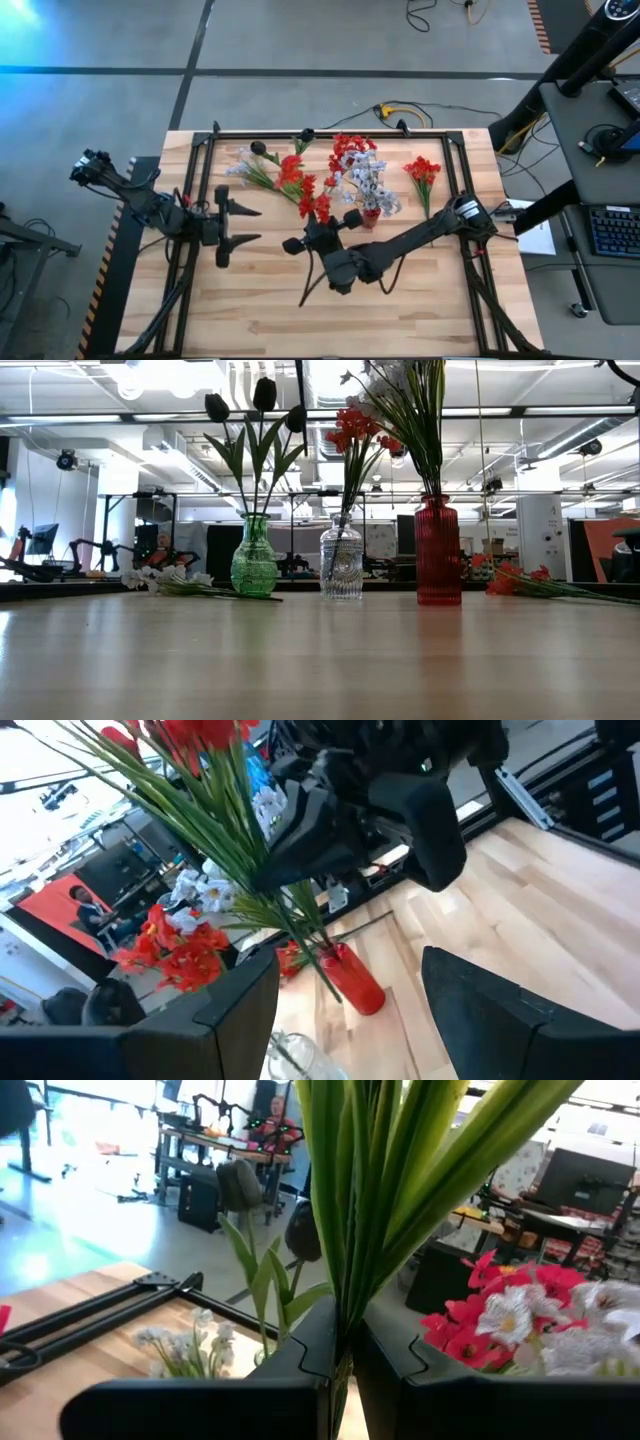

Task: Sort flowers into vase by color
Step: Put the left orange flowers into the vase

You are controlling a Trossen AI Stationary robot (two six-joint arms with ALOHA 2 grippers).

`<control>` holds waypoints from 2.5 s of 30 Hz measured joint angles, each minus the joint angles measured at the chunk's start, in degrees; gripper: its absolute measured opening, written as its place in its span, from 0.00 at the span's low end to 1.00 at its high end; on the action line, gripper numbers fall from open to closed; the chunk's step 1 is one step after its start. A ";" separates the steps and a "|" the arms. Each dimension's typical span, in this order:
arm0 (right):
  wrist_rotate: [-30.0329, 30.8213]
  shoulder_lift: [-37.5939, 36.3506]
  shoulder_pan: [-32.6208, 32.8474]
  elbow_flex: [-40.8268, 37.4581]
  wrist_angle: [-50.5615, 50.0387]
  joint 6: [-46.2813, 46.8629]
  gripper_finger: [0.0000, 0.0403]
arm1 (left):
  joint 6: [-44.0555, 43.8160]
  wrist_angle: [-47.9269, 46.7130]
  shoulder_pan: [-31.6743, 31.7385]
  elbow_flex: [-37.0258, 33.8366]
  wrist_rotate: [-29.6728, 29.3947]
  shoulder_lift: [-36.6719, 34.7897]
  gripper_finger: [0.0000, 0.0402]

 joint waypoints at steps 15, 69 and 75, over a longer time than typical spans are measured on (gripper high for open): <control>0.02 0.03 -4.23 -0.02 -13.67 13.77 0.04 | -0.46 -6.74 0.09 -0.73 -0.03 -9.78 0.57; -0.02 0.03 -10.96 -0.53 -36.31 29.12 0.04 | -1.76 -9.43 0.09 -1.45 0.14 -12.61 0.57; 0.00 0.03 -11.14 -1.99 -36.26 30.39 0.04 | -1.76 -9.43 0.08 -1.45 0.17 -12.61 0.57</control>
